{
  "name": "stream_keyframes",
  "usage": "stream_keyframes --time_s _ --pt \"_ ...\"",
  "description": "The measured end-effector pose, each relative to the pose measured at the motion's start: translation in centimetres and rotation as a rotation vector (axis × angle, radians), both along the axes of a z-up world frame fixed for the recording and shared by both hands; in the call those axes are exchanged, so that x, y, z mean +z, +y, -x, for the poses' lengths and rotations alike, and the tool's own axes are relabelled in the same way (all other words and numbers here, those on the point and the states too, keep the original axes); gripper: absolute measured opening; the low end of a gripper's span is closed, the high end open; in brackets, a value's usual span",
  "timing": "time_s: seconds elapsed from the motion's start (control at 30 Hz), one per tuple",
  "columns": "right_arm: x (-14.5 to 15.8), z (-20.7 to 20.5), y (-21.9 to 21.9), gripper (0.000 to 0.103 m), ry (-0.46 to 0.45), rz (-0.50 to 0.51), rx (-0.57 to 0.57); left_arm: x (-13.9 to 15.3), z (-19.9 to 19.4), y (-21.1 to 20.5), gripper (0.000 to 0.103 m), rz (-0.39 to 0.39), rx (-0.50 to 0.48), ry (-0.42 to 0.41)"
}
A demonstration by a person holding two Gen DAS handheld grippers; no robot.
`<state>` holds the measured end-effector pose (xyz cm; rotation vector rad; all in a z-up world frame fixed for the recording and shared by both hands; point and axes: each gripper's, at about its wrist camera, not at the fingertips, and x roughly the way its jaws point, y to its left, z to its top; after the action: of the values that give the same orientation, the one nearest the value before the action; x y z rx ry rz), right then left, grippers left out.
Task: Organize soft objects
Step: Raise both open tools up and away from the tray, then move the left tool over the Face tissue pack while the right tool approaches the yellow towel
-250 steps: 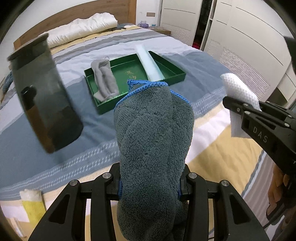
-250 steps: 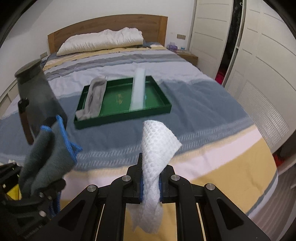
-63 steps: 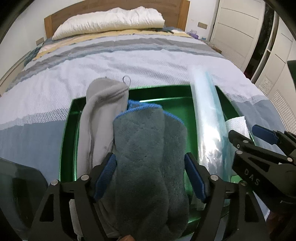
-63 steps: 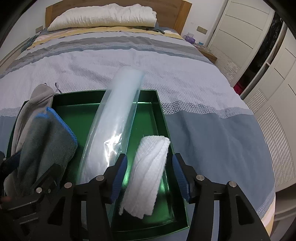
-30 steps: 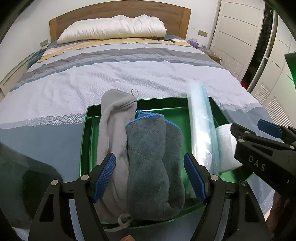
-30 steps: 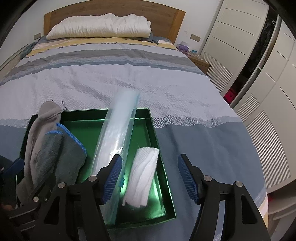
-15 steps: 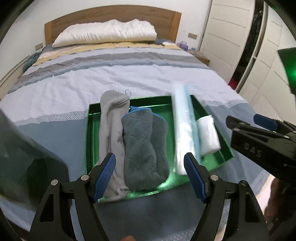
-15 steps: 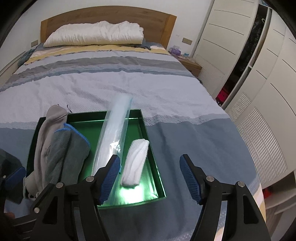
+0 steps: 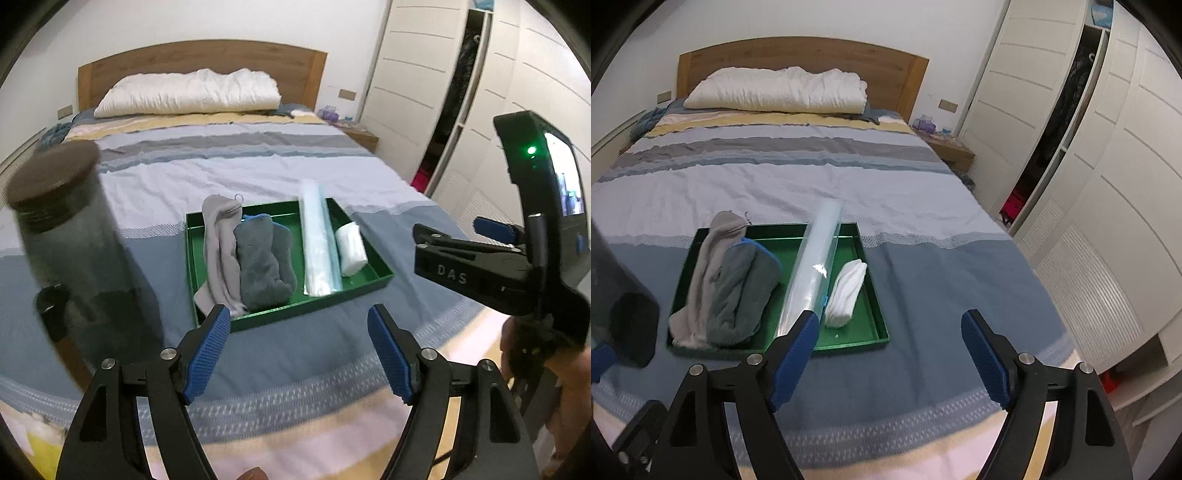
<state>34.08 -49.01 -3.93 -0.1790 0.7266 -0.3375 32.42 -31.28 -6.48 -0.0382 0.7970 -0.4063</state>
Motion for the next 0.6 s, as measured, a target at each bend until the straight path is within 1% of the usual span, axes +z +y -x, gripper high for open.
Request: stream_keyframes --time_s 0.07,0.13,0.17,0.2,0.27,0.33,0.4,0.43,0.5,0.53,0.6 --pt "0.7 1.8 1.0 0.082 -0.010 -0.007 0.011 0.7 1.4 1.2 0.072 -0.001 -0.008 -0.015" --pt "1.2 3.8 2.2 0.083 -0.024 -0.007 0.023 1.3 2.8 2.9 0.084 -0.007 -0.011 -0.031" --pt "1.5 4.8 2.8 0.084 -0.030 -0.011 0.032 1.5 3.3 3.7 0.093 -0.006 -0.011 -0.033" --pt "1.6 5.5 3.3 0.085 -0.035 -0.016 0.040 1.8 4.0 4.9 0.093 -0.001 -0.012 -0.042" --pt "2.0 7.9 5.1 0.088 -0.047 -0.035 0.070 2.1 5.1 6.9 0.093 -0.021 0.001 -0.065" --pt "2.1 9.8 6.6 0.092 -0.049 -0.059 0.101 2.2 6.0 9.5 0.093 -0.031 0.016 -0.069" --pt "2.0 11.3 7.9 0.092 -0.044 -0.087 0.130 2.1 6.8 12.0 0.093 -0.037 0.029 -0.046" --pt "1.9 12.3 9.1 0.092 -0.035 -0.104 0.149 2.0 7.4 13.3 0.093 -0.048 0.034 -0.049" --pt "2.0 13.5 10.4 0.093 -0.025 -0.108 0.169 2.0 9.0 16.0 0.093 -0.082 0.061 -0.078" --pt "1.9 14.4 11.7 0.093 -0.018 -0.110 0.192 2.0 9.7 17.4 0.093 -0.099 0.074 -0.088" --pt "2.0 15.9 13.8 0.093 -0.011 -0.109 0.228 1.6 10.8 20.1 0.093 -0.125 0.103 -0.088"
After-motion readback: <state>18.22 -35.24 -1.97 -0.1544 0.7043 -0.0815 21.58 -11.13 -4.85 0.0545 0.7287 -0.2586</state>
